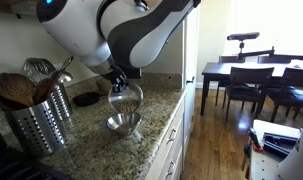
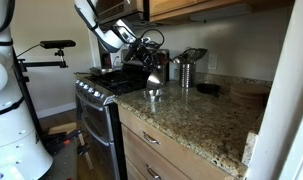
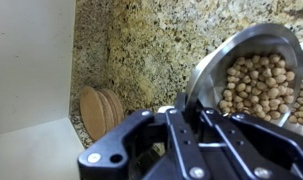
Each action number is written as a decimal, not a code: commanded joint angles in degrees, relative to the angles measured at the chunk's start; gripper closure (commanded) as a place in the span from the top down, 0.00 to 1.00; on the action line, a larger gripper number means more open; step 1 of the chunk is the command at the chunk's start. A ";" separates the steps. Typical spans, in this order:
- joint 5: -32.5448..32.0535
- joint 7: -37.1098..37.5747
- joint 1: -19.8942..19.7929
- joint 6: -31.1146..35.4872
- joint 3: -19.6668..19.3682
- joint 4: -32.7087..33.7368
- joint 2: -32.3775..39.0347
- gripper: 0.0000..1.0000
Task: Take the bowl on the right and pour the beans into the bowl on the left
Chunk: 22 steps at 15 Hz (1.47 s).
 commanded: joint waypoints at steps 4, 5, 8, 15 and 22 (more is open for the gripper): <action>-4.39 2.76 0.22 -1.25 -0.18 -1.99 -0.68 0.07; -4.87 2.93 0.23 -1.34 -0.21 -1.78 -0.38 0.07; -5.55 3.07 0.25 -1.45 -0.21 -1.38 0.04 0.07; -6.53 3.78 1.49 -2.69 0.89 0.32 0.84 0.08; -8.80 5.33 1.81 -3.59 1.20 1.12 1.64 0.09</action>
